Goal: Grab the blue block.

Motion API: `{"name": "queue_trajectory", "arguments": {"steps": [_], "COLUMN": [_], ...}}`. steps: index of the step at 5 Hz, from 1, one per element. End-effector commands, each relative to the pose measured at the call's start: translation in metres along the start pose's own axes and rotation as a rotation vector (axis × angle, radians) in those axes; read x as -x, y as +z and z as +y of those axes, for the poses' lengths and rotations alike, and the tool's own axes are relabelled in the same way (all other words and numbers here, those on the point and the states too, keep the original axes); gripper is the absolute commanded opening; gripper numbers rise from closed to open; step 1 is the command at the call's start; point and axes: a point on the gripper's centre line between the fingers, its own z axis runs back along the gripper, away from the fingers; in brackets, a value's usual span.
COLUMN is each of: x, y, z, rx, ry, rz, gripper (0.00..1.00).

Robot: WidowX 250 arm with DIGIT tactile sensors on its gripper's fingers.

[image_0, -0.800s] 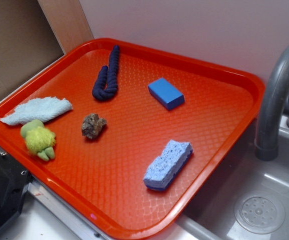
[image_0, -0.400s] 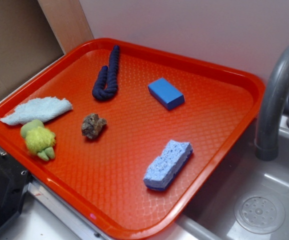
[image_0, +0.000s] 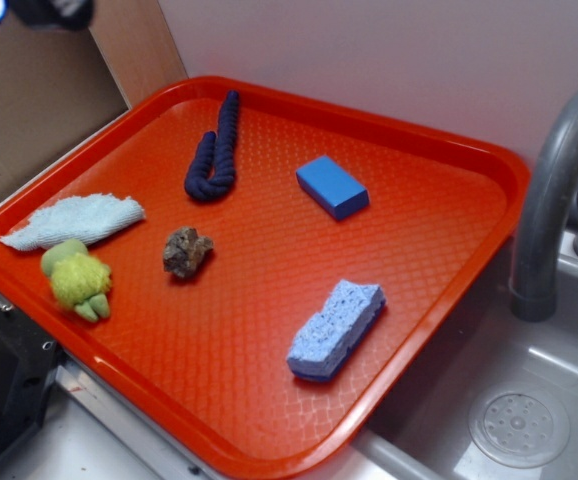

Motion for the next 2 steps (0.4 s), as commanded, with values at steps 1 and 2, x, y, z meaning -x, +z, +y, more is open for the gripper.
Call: {"name": "queue_trajectory", "arguments": {"steps": [1, 2], "x": [-0.037, -0.051], "y": [-0.049, -0.080], "z": [-0.047, -0.047], "rx": [-0.070, -0.135], "ry": [0.252, 0.463], "rz": [-0.079, -0.091], "gripper": [1.00, 1.00]}}
